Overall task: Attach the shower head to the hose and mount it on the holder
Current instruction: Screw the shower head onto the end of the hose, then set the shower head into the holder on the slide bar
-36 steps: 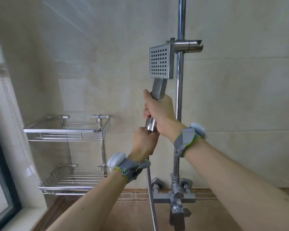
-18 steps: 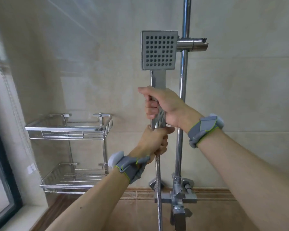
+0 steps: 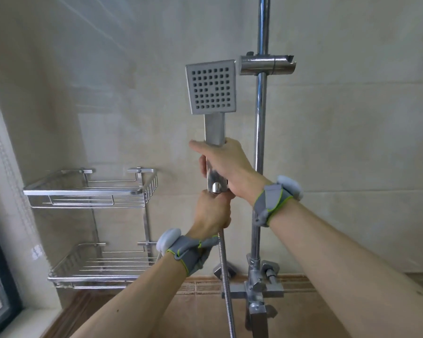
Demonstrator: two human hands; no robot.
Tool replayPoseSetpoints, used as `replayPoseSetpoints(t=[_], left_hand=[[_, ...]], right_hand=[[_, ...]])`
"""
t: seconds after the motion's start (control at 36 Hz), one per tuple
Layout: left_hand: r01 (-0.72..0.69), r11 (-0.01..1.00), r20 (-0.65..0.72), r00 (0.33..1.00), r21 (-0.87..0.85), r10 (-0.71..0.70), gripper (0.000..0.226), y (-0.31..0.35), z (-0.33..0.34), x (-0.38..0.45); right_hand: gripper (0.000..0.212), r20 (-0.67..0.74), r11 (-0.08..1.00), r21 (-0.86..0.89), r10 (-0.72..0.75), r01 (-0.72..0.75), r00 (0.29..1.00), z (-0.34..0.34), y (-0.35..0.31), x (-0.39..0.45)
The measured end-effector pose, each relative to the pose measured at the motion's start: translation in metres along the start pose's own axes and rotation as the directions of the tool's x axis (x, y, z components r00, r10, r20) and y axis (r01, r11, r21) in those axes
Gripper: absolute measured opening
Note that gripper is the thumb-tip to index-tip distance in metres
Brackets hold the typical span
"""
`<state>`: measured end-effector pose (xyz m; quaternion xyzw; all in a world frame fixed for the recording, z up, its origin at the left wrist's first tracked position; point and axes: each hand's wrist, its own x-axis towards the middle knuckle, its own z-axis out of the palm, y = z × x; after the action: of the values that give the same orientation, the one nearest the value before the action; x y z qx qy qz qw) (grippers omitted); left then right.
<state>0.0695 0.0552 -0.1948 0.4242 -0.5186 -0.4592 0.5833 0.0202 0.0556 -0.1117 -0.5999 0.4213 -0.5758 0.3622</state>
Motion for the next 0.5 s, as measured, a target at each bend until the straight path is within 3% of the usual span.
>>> replayPoseSetpoints(t=[0.06,0.11,0.19,0.25,0.31,0.39,0.5], left_hand=[[0.001,1.0,-0.006,1.0,0.002,-0.001,0.012,0.003,0.001,0.002],[-0.02,0.999,-0.016,1.0,0.033,0.021,0.011,0.008,0.004,0.004],[-0.068,0.993,-0.013,0.998,0.1,0.069,0.02,0.014,0.008,0.008],[-0.097,0.985,0.012,0.995,0.143,0.097,0.028,0.017,0.011,0.013],[-0.099,0.991,0.064,0.994,0.089,0.093,0.031,0.02,0.015,0.017],[-0.079,0.995,0.208,0.974,-0.056,0.089,0.028,0.026,0.024,0.021],[-0.133,0.99,0.303,0.942,-0.05,0.142,0.018,0.033,0.029,0.028]], right_hand=[[0.026,0.006,0.948,-0.318,-0.014,0.015,1.0,-0.006,0.004,0.001],[0.036,-0.021,0.823,-0.563,-0.099,0.07,0.995,-0.009,0.008,0.002],[0.045,-0.066,0.608,-0.787,-0.26,0.11,0.963,-0.015,0.001,0.001],[0.045,-0.06,0.496,-0.863,-0.29,0.097,0.955,-0.023,-0.007,0.004],[0.038,-0.029,0.539,-0.837,-0.221,0.097,0.975,-0.032,-0.02,0.007],[0.021,0.047,0.762,-0.635,-0.122,0.124,0.991,-0.05,-0.036,0.01],[0.022,0.03,0.803,-0.569,-0.192,0.175,0.981,-0.07,-0.042,0.015]])
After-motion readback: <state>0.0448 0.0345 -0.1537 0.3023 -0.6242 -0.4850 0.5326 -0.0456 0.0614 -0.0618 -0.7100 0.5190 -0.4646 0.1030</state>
